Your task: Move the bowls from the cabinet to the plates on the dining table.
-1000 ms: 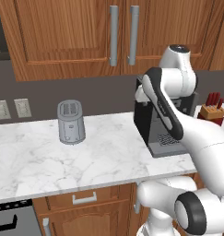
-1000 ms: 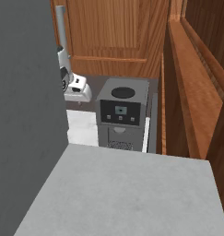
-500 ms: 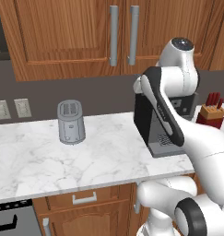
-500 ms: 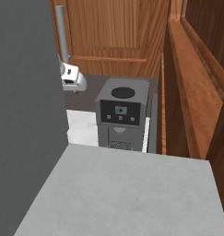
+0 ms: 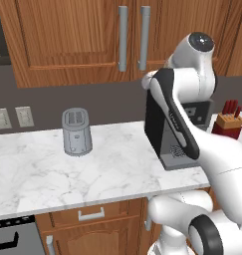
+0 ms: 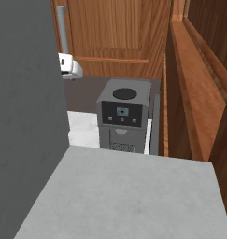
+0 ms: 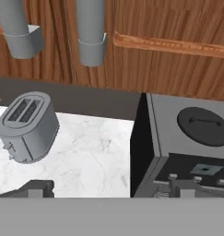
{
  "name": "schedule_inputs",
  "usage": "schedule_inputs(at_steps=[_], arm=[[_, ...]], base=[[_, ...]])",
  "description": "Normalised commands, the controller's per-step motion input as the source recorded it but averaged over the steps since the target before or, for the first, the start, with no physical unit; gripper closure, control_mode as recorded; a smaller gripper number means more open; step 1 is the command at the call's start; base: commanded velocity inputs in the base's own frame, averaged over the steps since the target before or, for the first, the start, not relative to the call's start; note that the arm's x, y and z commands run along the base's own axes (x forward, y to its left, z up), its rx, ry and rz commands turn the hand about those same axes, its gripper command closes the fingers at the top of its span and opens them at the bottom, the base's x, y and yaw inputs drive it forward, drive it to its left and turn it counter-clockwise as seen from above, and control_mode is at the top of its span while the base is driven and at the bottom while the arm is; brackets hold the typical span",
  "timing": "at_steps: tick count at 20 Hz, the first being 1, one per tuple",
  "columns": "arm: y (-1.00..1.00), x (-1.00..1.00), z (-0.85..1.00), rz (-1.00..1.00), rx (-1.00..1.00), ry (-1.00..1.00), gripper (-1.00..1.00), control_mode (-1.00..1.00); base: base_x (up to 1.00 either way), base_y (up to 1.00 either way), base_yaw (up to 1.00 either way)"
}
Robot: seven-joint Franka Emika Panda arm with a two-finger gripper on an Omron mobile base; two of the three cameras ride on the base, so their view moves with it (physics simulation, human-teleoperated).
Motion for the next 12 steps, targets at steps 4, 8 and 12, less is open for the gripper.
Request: schedule_inputs(at_steps=[4, 8, 12], arm=[[0.16, 0.12, 0.4, 0.02, -0.02, -0.17, -1.0, -1.0], [0.1, 0.19, 0.38, 0.0, -0.02, -0.16, -1.0, -1.0], [0.08, 0.23, 0.37, 0.0, -0.01, -0.11, -1.0, -1.0]], base=[[0.0, 0.0, 0.0], [0.0, 0.0, 0.0], [0.0, 0.0, 0.0]])
